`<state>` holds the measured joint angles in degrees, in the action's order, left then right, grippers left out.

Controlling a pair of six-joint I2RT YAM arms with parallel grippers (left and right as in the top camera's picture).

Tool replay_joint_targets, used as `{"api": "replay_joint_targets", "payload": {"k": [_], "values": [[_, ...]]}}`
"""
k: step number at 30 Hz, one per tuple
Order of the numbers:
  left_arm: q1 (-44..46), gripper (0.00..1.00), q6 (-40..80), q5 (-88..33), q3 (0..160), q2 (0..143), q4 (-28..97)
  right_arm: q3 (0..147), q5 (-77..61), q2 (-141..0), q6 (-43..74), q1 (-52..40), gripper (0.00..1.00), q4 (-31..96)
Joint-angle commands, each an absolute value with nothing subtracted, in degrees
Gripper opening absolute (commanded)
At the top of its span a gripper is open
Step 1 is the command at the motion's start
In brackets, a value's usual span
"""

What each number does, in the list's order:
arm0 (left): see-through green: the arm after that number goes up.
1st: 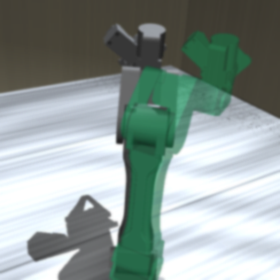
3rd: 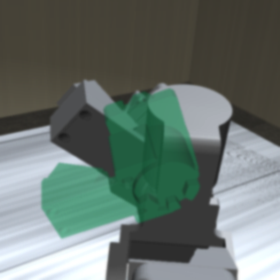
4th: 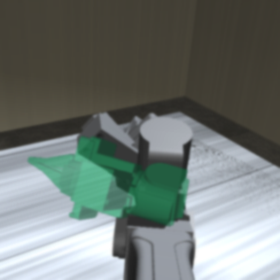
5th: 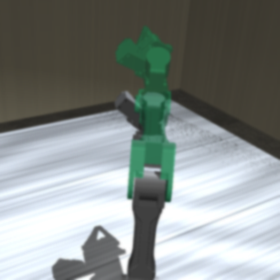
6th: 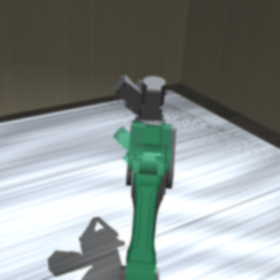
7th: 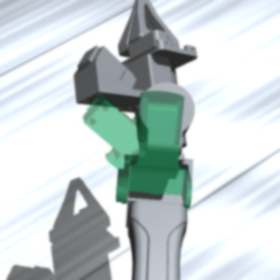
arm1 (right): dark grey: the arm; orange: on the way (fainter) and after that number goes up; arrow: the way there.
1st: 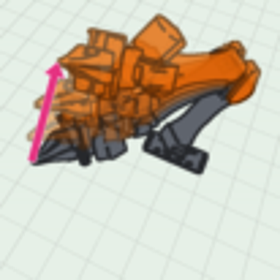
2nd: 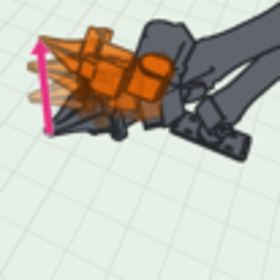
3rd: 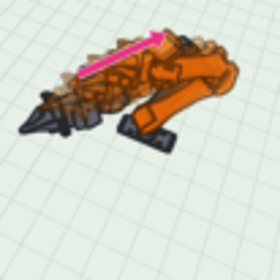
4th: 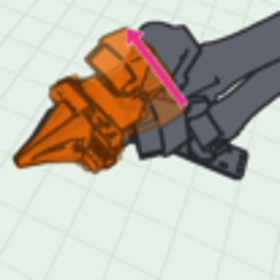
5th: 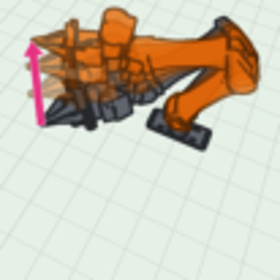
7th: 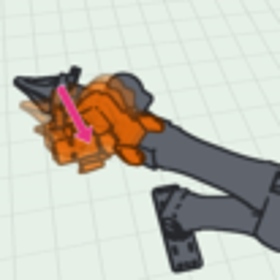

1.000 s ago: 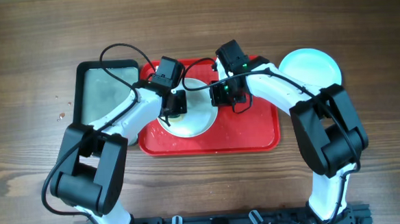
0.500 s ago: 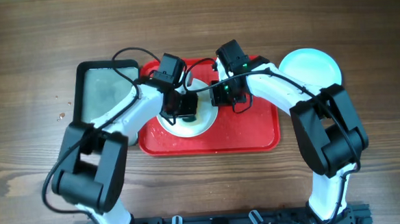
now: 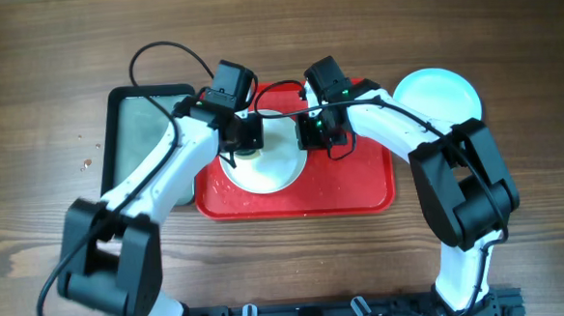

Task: Clean dirty plates on tray and stack at the side
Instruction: 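Scrub the white plate with the sponge in the left gripper, then move the sponge back and drop it into the black tray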

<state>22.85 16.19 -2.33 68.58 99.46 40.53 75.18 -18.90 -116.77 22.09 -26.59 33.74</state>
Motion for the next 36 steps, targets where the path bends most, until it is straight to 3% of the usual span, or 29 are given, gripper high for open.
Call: {"api": "replay_joint_targets", "payload": {"k": [1,9,16,28,33,36], "values": [[22.6,0.04,15.2,3.9,68.4,104.9,40.5,74.4,-18.0,-116.1,22.6,-26.8,0.05,33.7],[22.6,0.04,15.9,3.1,68.4,113.7,39.0,74.4,-18.0,-116.1,22.5,-26.8,0.04,33.7],[23.1,0.04,15.9,-16.4,68.4,114.8,32.0,74.4,-18.0,-116.1,22.6,-26.8,0.04,33.7],[32.8,0.04,15.2,-16.7,68.4,114.7,36.4,74.4,-18.0,-116.1,22.6,-26.8,0.04,33.8],[30.9,0.04,15.2,-16.3,69.3,109.7,42.4,74.4,-18.0,-116.1,22.5,-26.8,0.04,33.8],[27.9,0.04,15.2,-10.0,70.1,102.8,45.6,74.4,-18.0,-116.1,22.5,-26.8,0.05,33.9]]}}
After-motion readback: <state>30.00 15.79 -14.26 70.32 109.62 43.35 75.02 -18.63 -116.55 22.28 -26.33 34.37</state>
